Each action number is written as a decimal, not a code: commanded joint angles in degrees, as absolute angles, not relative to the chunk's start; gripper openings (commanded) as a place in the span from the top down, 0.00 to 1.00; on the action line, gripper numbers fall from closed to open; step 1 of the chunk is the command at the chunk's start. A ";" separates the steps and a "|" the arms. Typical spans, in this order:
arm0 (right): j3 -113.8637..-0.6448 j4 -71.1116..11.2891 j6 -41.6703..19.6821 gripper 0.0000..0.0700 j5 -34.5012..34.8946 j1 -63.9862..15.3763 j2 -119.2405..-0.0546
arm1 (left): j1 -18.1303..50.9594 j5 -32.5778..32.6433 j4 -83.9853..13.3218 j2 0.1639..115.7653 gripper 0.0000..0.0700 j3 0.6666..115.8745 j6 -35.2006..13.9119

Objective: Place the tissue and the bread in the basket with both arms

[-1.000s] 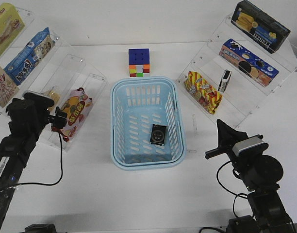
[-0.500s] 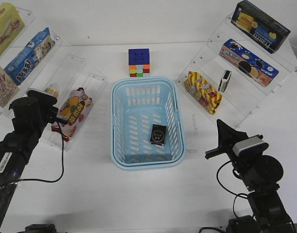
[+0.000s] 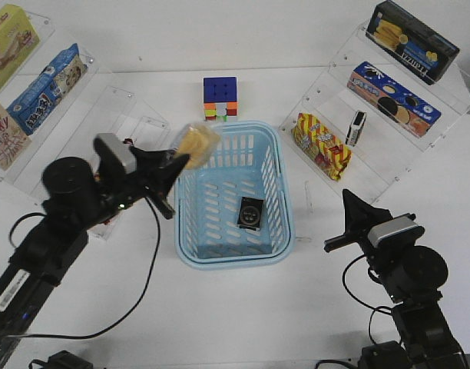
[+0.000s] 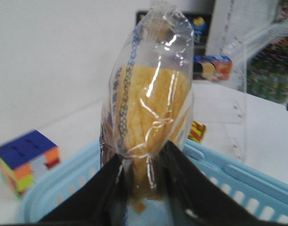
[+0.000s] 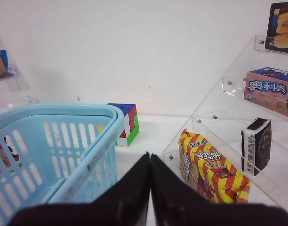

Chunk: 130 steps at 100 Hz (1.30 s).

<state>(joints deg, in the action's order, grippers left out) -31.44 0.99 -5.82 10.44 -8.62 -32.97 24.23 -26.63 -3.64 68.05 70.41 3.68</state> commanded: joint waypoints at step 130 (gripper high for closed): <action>-31.70 1.52 -6.59 0.99 10.46 -8.75 -33.04 | 16.62 1.50 -7.53 22.20 1.00 37.10 0.62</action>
<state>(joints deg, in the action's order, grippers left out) -31.44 0.71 -6.02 10.44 -8.62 -32.97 16.62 1.54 -8.19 23.14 36.32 0.84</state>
